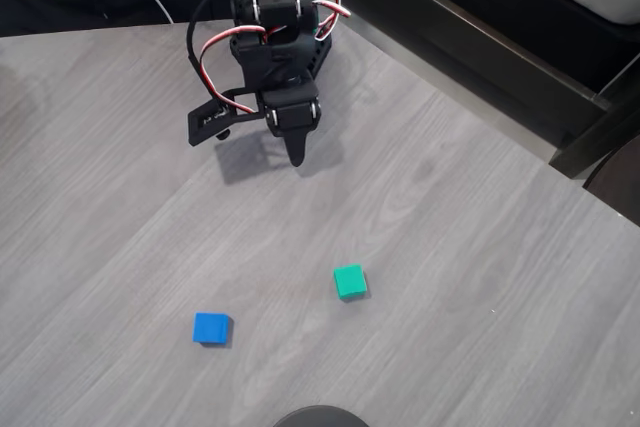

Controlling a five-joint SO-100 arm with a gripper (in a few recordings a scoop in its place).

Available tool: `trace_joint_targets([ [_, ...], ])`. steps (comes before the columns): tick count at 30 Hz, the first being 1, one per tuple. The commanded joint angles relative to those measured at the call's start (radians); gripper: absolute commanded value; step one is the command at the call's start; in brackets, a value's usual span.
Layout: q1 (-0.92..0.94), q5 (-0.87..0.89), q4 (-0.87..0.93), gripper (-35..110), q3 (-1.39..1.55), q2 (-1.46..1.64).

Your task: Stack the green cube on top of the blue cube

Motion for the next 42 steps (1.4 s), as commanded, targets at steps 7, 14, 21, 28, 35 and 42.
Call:
trace_joint_targets([
  [7,-0.006,0.002,0.011,0,0.003,0.023],
  [14,-0.012,-0.003,0.011,0,0.003,0.025],
  [21,0.081,0.002,0.006,12,0.003,0.023],
  [28,0.150,0.018,0.003,0,0.003,0.021],
  [35,0.066,0.017,0.008,0,0.003,0.021],
  [42,-0.005,-0.006,0.011,0,0.003,0.023],
])
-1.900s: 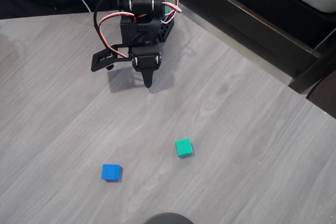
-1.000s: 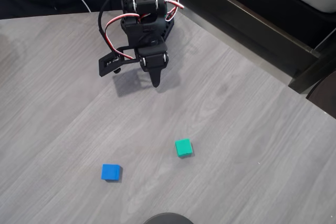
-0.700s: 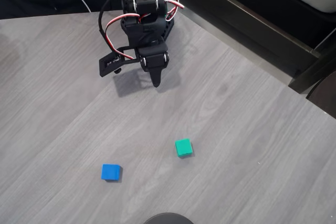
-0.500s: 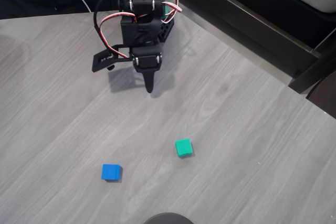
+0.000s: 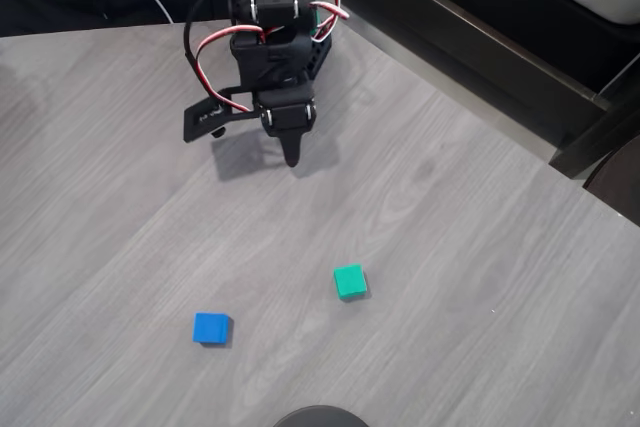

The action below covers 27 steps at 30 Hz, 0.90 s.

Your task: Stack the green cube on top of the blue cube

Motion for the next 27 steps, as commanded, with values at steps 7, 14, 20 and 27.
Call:
trace_joint_targets([
  [7,-0.021,-0.015,-0.015,0,-0.092,0.023],
  [14,-0.097,0.054,0.141,7,-1.029,-0.957],
  [20,-0.124,0.147,0.144,30,-1.459,-1.482],
  [27,-0.138,0.186,0.143,30,-1.641,-1.809],
])
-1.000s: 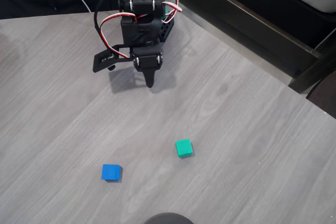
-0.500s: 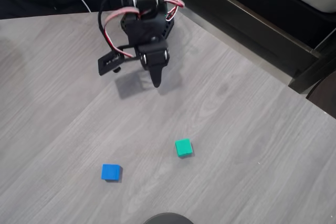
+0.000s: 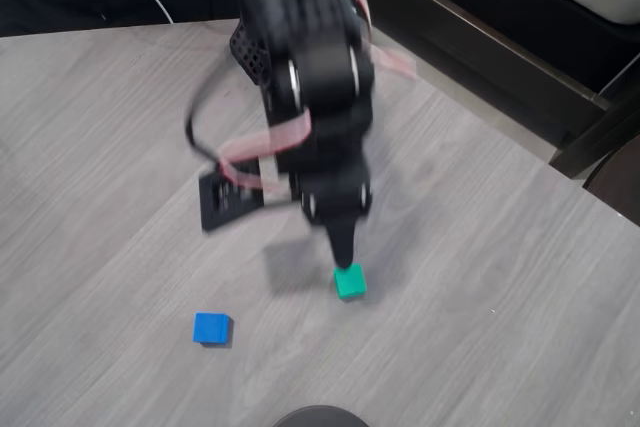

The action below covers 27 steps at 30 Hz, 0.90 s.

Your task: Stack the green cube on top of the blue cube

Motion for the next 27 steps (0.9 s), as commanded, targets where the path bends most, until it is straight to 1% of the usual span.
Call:
trace_joint_targets([
  [1,-0.017,0.017,-0.006,30,-0.078,-0.117],
  [7,-0.028,0.026,-0.025,30,-0.078,-0.179],
  [16,-0.040,0.015,-0.106,30,-0.083,-0.259],
  [25,-0.032,0.012,-0.117,30,-0.156,-0.376],
  [26,-0.029,0.009,-0.120,29,-0.164,-0.390],
  [27,-0.026,0.006,-0.121,25,-0.175,-0.405],
])
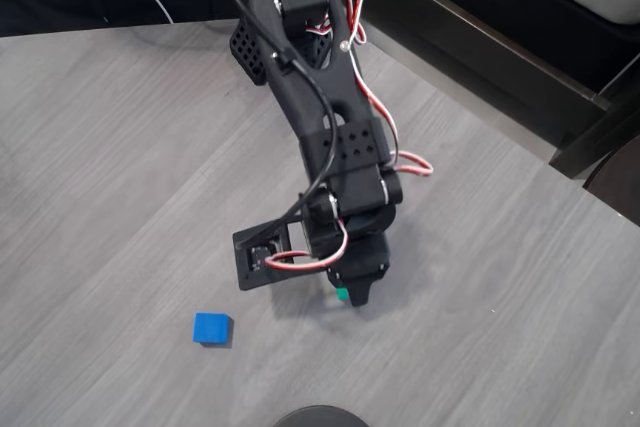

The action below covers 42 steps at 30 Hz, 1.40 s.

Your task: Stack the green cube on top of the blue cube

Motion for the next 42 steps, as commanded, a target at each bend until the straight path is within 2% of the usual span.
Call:
trace_joint_targets([
  [1,0.011,-0.009,0.003,19,-0.066,-0.035],
  [3,0.017,-0.009,0.005,2,-0.095,-0.064],
  [4,0.018,-0.009,0.009,0,-0.109,-0.075],
  [8,0.023,-0.011,0.017,0,-0.127,-0.080],
  [13,0.058,-0.006,0.117,0,-0.227,-0.043],
  [18,0.196,-0.009,0.253,0,-0.416,-0.008],
  [23,0.371,-0.020,0.370,0,-0.670,-0.098],
  [28,0.469,-0.048,0.373,0,-0.730,-0.156],
  [37,0.509,-0.061,0.364,0,-0.779,-0.262],
  [42,0.514,-0.067,0.502,0,-1.080,-0.449],
])
